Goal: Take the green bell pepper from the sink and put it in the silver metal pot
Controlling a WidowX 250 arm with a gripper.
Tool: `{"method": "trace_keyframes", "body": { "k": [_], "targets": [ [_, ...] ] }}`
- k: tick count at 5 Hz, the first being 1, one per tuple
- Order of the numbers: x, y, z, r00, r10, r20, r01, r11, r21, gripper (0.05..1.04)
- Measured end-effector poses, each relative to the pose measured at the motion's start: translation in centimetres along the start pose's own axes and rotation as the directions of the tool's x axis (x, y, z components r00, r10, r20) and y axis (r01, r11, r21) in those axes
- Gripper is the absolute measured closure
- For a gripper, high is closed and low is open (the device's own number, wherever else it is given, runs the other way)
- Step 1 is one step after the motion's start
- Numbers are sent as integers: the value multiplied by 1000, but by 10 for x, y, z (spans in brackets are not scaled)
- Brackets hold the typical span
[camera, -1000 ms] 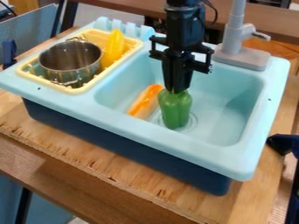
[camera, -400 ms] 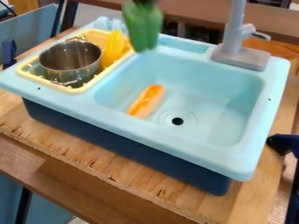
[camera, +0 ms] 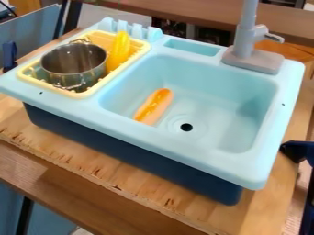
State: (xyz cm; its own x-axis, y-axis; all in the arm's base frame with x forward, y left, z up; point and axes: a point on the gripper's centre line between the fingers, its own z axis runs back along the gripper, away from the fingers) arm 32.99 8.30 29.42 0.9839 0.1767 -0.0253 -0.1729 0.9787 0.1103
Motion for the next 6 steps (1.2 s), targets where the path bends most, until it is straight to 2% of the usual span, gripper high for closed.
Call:
{"method": "trace_keyframes", "body": {
  "k": [1,2,3,4,5,6],
  "targets": [
    [-3,18,-10,995,85,-43,-86,996,-10,995],
    [-6,25,-48,983,100,-157,-108,993,-39,995],
    [-18,22,-57,986,57,-159,-67,996,-57,995],
    [-19,26,-76,995,56,-79,-66,991,-118,995],
    [-5,30,-84,998,54,-11,-55,990,-129,996],
    [8,43,-94,996,93,0,-92,989,-114,995]
  ]
}}
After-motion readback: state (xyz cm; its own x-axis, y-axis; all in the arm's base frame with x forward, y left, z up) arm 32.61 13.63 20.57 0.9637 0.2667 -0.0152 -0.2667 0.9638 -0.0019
